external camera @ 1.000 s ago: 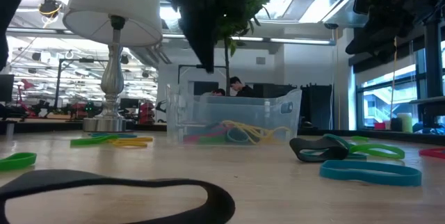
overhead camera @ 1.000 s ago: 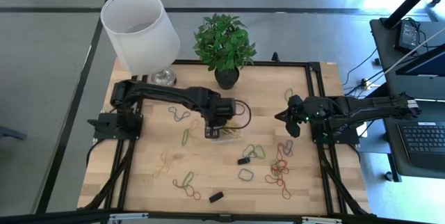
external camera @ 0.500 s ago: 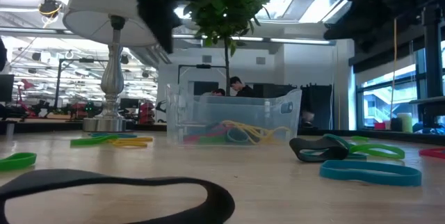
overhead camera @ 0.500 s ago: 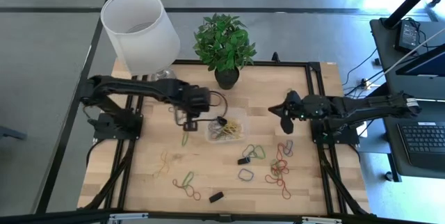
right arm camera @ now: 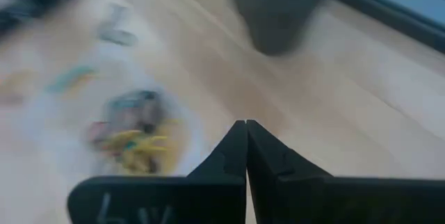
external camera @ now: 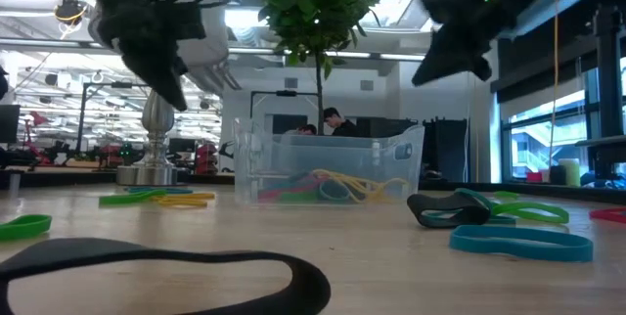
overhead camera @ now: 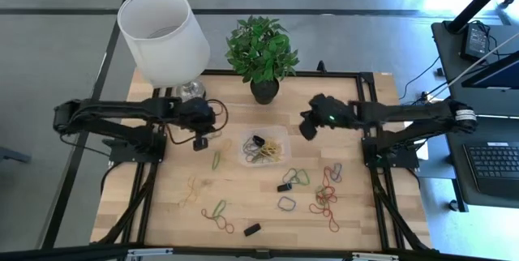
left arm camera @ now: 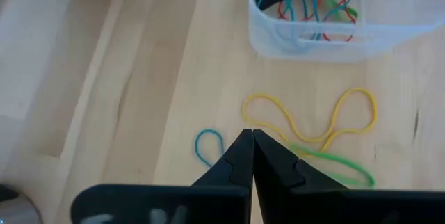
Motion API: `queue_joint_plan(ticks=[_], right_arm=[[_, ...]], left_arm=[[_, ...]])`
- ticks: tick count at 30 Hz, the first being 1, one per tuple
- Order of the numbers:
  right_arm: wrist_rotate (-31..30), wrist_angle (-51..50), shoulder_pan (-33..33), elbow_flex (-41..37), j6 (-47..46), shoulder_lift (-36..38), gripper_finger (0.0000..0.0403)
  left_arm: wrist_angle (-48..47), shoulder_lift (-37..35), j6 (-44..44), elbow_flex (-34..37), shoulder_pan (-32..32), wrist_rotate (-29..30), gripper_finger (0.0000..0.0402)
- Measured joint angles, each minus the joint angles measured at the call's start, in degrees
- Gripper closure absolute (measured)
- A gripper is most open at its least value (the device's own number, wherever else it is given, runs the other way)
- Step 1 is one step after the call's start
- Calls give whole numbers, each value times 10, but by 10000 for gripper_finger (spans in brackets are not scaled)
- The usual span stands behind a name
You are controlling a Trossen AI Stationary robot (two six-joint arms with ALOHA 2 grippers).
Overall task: Pick and place rubber bands into bin
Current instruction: Put the green rubber band into the transparent container
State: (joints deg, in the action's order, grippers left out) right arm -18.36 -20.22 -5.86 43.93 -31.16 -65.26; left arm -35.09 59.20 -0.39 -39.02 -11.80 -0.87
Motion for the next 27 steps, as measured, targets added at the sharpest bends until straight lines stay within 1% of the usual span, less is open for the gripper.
queue_joint_plan(ticks=[3, 7, 10, 13, 18, 23, 27], right_arm=[[-5, -84, -45, 59, -31, -60, 399], [-39, -198, -110, 121, -88, -133, 397], [-42, -233, -155, 141, -118, -174, 386], [-41, -248, -192, 137, -125, -202, 366], [-29, -288, -236, 114, -186, -239, 325], [-28, -291, -261, 74, -199, -244, 286], [-26, -288, -277, 41, -211, -244, 268]], left_arm=[[9, -28, 16, 25, -16, -7, 400], [10, -48, 44, 43, -38, -6, 400], [11, -48, 48, 47, -53, -6, 399], [13, -44, 48, 47, -61, -5, 399], [21, -43, 47, 47, -65, -5, 398], [21, -43, 48, 47, -64, -5, 398], [21, -43, 55, 47, -64, -6, 398]])
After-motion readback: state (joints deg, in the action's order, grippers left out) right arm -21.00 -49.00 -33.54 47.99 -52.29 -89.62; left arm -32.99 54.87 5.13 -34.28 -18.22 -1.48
